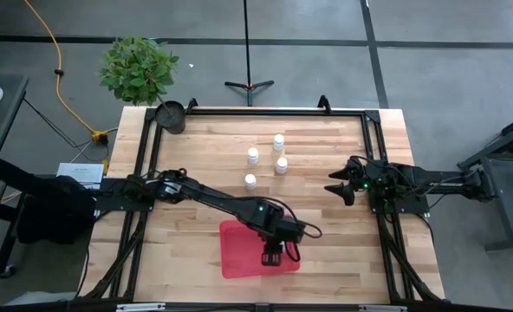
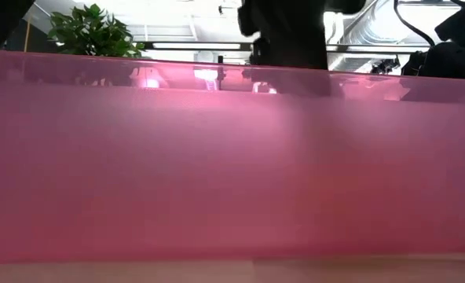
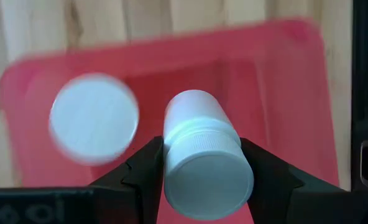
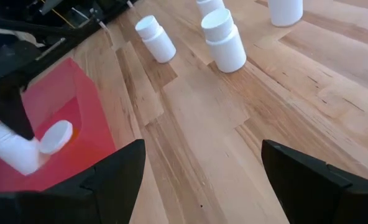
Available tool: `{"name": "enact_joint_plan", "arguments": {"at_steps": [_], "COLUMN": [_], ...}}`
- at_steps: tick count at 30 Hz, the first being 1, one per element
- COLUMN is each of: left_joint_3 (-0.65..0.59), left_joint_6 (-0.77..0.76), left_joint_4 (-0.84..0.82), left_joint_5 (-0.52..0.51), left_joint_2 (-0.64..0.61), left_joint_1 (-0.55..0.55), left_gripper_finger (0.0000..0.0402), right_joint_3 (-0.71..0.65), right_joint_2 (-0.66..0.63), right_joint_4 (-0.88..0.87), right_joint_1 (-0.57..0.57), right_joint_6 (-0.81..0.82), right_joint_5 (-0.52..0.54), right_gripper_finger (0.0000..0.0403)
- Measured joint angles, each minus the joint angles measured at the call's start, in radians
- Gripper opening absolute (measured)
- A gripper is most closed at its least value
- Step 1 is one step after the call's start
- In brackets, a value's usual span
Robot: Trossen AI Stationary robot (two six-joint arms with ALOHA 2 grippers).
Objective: Pick and place pill bottles into a basket
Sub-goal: Put the white pill bottle into the red bin
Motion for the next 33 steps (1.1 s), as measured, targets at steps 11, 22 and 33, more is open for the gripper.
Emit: {"name": "enact_joint_plan", "arguments": {"at_steps": [11,22,33], "left_joint_3": [0.002,0.003,0.002], "left_joint_6": [0.048,0.072,0.071], "left_joint_4": [-0.042,-0.187,-0.222], "left_joint_5": [0.005,0.014,-0.051], "left_joint_2": [0.033,0.059,0.061], "left_joint_1": [0.0,0.0,0.034], "left_gripper_finger": [0.0211,0.0211,0.0211], "right_joint_3": [0.0,0.0,0.0], "right_joint_2": [0.033,0.033,0.033], "right_joint_4": [0.001,0.001,0.001], "right_joint_1": [0.0,0.0,0.0], "right_joint_6": [0.0,0.0,0.003], "right_joint_5": [0.001,0.0,-0.001], "right_gripper_finger": [0.0312,0.0312,0.0312]}}
